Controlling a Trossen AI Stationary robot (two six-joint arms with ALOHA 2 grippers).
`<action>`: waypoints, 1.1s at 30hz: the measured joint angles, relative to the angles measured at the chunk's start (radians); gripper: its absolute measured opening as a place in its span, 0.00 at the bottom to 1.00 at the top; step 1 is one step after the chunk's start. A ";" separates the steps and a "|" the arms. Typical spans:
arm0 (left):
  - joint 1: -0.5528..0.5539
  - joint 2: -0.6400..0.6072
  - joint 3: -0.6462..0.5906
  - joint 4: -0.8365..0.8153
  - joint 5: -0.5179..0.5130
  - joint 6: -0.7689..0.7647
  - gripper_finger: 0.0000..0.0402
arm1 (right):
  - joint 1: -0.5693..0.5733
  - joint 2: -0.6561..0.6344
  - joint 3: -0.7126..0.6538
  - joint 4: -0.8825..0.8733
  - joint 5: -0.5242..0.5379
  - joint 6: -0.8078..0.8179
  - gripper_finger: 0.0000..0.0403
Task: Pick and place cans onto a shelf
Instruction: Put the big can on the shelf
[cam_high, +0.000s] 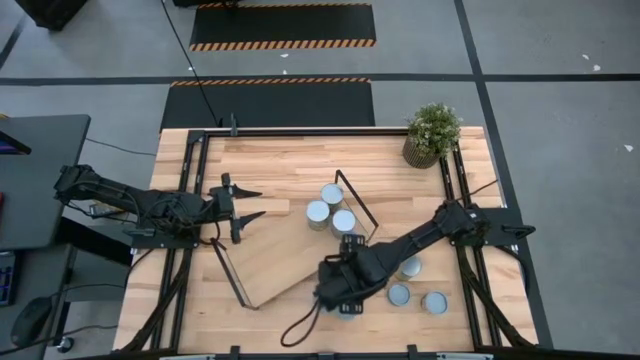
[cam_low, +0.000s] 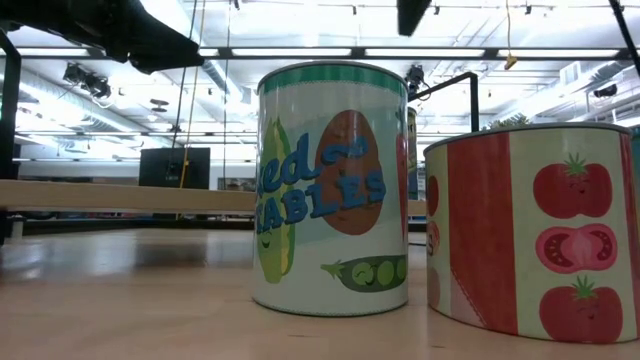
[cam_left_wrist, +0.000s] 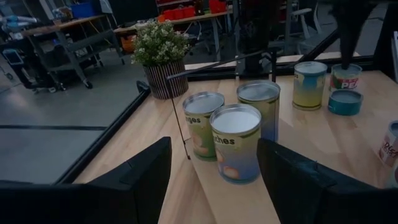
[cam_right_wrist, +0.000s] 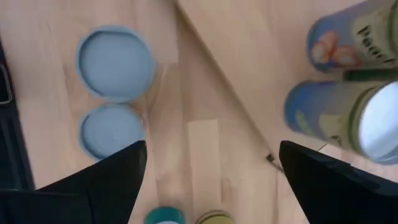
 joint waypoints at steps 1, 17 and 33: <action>0.000 0.000 0.000 0.000 0.000 -0.007 0.60 | 0.004 -0.009 -0.017 0.004 -0.004 0.004 0.93; 0.000 0.000 0.000 -0.017 0.010 -0.017 0.60 | 0.012 -0.402 -0.549 0.077 -0.088 0.352 0.93; 0.000 0.000 0.000 -0.015 0.010 -0.035 0.60 | -0.062 -0.640 -1.138 0.444 -0.233 0.655 0.95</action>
